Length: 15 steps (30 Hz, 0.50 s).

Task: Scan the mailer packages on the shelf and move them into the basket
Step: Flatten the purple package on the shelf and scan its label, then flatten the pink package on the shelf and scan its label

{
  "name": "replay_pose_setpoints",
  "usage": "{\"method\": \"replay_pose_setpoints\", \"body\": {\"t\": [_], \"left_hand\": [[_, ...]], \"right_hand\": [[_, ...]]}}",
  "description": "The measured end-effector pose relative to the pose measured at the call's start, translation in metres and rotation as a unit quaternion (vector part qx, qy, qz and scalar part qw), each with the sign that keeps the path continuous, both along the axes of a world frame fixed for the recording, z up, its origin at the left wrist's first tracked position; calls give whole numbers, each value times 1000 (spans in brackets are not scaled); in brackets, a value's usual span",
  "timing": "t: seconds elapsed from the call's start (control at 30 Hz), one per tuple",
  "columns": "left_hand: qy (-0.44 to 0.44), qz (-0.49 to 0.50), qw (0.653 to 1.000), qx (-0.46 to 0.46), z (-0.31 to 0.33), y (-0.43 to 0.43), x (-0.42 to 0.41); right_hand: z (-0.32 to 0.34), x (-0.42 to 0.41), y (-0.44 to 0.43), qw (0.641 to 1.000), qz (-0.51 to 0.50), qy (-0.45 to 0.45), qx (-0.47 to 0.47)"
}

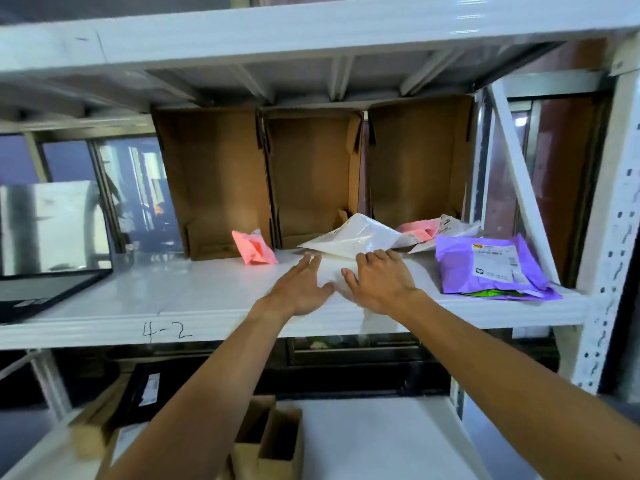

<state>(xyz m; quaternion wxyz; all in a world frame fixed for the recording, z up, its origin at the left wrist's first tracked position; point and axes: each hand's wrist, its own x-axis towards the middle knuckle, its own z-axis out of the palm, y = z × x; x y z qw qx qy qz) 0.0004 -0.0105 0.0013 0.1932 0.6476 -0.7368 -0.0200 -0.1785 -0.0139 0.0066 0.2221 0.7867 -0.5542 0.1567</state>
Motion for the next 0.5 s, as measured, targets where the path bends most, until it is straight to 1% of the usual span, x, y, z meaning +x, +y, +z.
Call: {"method": "replay_pose_setpoints", "body": {"t": [0.2,0.3,0.43,0.5], "left_hand": [[15,43,998,-45,2,6,50],[-4,46,997,-62,2,10,70],[-39,61,992,-106,-3,12,98],[-39,77,989,-120,-7,9,114]], "right_hand": [[2,45,-5,999,30,12,20],[3,66,-9,999,38,12,33],[-1,84,-22,996,43,-20,73],[-2,91,-28,995,52,-35,81]]}}
